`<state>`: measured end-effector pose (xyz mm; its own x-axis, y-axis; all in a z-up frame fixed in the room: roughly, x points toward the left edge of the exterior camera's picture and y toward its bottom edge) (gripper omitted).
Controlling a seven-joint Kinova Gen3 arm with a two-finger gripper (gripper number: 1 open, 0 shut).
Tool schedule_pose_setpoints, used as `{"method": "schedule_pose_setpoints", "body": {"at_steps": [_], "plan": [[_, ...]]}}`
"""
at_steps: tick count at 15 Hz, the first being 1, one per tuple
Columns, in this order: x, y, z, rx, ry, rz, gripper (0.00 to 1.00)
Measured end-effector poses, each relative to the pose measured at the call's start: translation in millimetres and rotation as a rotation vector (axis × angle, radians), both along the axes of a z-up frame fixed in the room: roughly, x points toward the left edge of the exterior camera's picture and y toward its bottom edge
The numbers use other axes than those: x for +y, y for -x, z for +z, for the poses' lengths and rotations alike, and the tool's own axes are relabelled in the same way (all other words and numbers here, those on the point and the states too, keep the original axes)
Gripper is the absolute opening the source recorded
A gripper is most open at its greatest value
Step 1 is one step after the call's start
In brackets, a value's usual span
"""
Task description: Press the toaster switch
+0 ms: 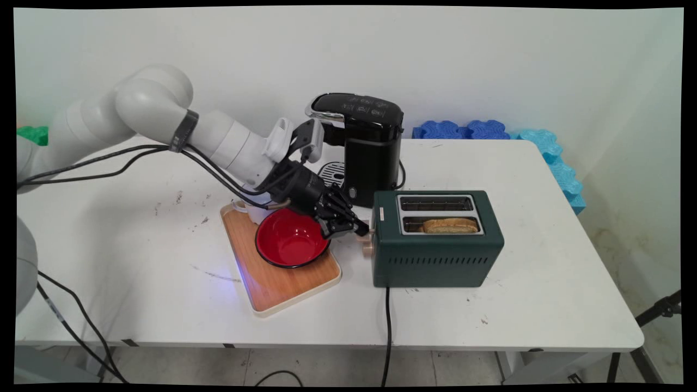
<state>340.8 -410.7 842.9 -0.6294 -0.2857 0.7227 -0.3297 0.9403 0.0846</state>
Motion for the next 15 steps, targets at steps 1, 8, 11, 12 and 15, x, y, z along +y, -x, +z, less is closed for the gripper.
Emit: {"method": "schedule_pose_setpoints", "body": {"at_steps": [1, 8, 11, 12, 15], "plan": [[0.2, -0.5, -1.9, -0.001, 0.000, 0.001, 0.00], [-0.4, -3.0, -10.6, -0.006, 0.009, 0.009, 0.00], [-0.3, -4.1, -13.0, -0.007, 0.010, 0.012, 0.00], [-0.3, -4.6, -13.7, -0.008, 0.011, 0.013, 0.00], [0.3, -6.7, -15.7, -0.011, 0.012, 0.016, 0.00]]}}
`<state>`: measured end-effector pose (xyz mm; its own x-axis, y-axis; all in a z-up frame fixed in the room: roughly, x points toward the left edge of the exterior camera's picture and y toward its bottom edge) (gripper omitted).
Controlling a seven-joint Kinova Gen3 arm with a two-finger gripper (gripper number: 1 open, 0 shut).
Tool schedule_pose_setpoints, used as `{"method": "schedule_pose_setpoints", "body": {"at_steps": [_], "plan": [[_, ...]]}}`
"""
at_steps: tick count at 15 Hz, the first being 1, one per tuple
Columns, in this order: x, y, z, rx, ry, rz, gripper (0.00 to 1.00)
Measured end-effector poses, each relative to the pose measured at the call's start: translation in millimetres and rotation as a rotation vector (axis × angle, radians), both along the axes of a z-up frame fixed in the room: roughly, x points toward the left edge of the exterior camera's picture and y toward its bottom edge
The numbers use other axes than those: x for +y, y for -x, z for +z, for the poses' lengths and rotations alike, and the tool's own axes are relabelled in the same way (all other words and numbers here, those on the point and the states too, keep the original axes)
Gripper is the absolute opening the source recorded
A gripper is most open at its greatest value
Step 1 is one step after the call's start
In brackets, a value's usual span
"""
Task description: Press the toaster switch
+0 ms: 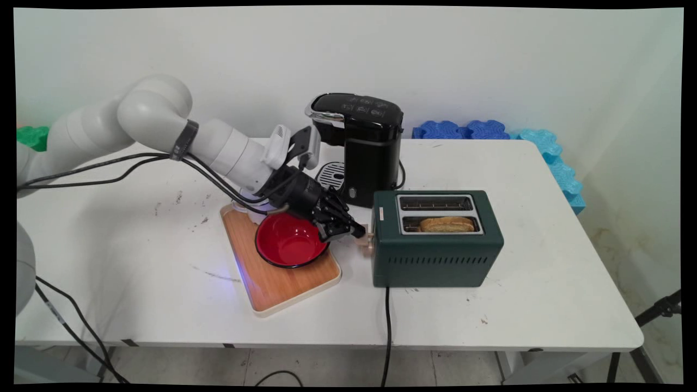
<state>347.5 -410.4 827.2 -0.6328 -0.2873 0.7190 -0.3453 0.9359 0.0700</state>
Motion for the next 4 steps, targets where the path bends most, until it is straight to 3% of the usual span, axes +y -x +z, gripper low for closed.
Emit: {"method": "schedule_pose_setpoints", "body": {"at_steps": [4], "plan": [[1.2, -3.3, -1.0, -0.003, 0.001, 0.003, 0.00]]}}
